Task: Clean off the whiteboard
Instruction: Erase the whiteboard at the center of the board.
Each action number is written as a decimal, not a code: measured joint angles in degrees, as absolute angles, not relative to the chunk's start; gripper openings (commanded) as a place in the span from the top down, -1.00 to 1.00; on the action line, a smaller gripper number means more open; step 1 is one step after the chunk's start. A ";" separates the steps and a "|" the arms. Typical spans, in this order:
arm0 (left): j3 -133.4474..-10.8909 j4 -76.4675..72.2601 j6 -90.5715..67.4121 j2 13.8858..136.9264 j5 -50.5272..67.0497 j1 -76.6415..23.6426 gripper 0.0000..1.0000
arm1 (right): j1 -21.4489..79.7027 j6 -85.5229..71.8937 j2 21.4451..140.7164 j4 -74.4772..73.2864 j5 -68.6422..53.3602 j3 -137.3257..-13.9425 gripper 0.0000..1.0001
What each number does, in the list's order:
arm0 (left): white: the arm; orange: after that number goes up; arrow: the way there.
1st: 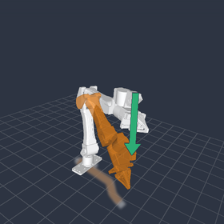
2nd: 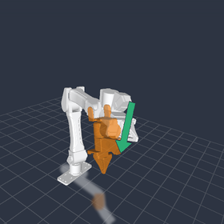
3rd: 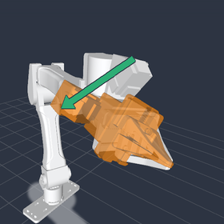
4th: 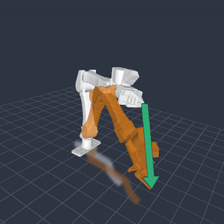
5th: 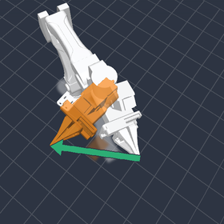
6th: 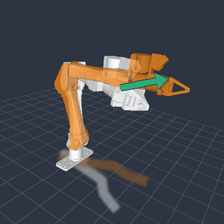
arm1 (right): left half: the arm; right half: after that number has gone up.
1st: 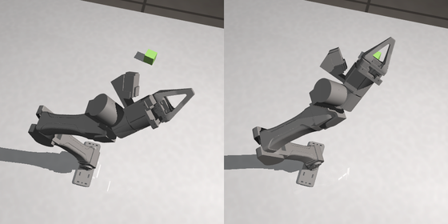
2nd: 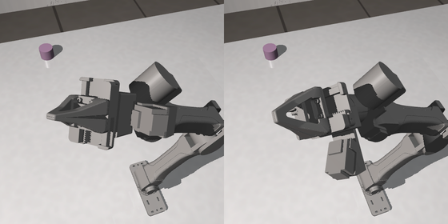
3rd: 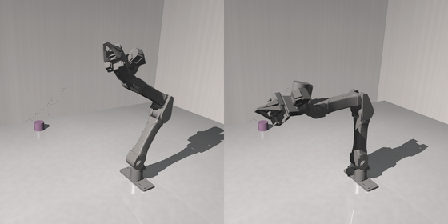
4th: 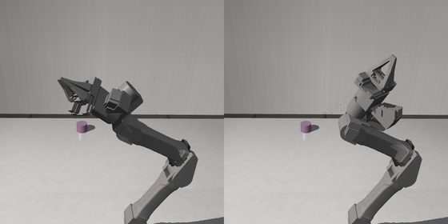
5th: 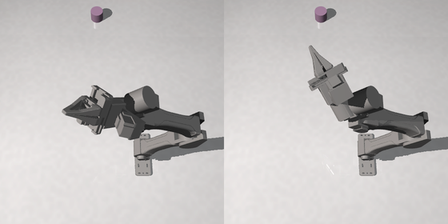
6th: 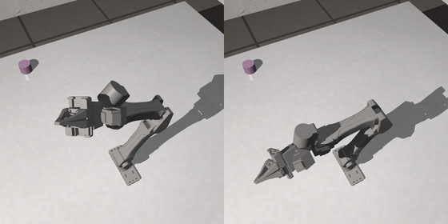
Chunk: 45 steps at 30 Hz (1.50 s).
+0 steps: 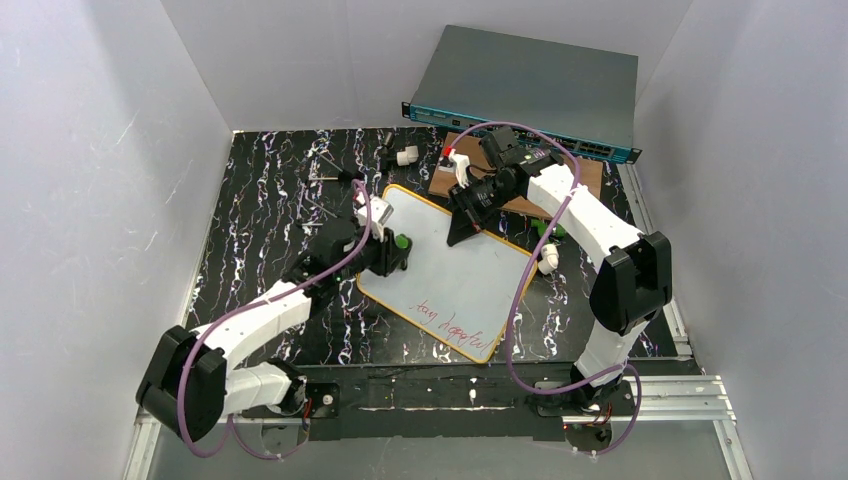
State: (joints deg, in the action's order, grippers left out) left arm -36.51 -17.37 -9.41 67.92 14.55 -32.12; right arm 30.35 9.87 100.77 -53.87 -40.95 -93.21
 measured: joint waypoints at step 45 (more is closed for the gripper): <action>-19.79 -37.85 -25.41 75.53 4.73 -30.70 1.00 | 28.86 6.52 96.79 -52.95 -37.47 -92.99 0.97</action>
State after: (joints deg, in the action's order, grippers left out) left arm -19.79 -37.85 -25.41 75.53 4.73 -30.70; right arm 28.86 6.52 96.79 -52.95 -37.47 -92.99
